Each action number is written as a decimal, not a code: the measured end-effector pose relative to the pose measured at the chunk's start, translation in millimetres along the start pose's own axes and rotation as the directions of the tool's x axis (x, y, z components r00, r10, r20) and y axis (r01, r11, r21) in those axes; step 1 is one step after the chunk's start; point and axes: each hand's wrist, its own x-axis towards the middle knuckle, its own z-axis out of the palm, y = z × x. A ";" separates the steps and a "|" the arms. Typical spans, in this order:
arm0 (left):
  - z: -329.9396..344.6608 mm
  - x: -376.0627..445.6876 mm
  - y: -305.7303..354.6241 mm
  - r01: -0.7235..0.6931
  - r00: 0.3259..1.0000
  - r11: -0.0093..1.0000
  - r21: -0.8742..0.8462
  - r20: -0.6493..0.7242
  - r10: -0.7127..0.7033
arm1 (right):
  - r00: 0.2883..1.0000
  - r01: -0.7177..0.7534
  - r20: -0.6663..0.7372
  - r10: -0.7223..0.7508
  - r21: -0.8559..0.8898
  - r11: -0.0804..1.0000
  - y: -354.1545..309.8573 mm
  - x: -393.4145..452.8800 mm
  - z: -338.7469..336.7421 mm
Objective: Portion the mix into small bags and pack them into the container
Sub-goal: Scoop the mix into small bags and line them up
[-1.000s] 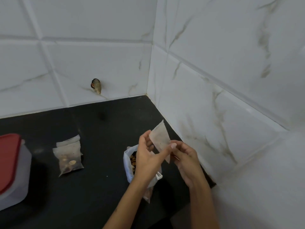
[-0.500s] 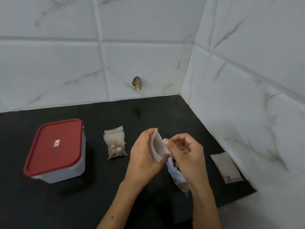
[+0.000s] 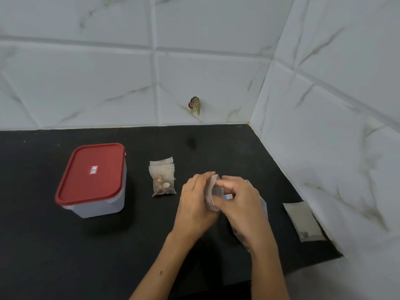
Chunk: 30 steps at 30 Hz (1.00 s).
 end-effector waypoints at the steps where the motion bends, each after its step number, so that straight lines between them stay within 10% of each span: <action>1: 4.9 -0.2 0.4 0.022 0.999 1.000 -0.008 -0.023 -0.023 | 1.000 0.014 0.015 -0.014 0.023 1.000 -0.6 -1.4 -3.7; 7: 24.3 -8.6 7.4 0.249 0.967 0.961 -0.123 -0.015 -0.253 | 0.960 -0.150 -0.230 0.158 0.053 0.987 44.8 1.0 -37.0; 13: 44.4 -19.4 2.3 0.434 0.901 0.894 -0.110 0.063 -0.430 | 0.794 -0.599 -0.042 0.606 -0.226 0.768 107.6 7.1 -31.8; 30: 75.1 -4.4 3.2 0.667 0.744 0.741 -0.075 0.114 -0.658 | 0.796 -0.536 0.017 0.605 -0.444 0.718 109.5 30.2 -34.6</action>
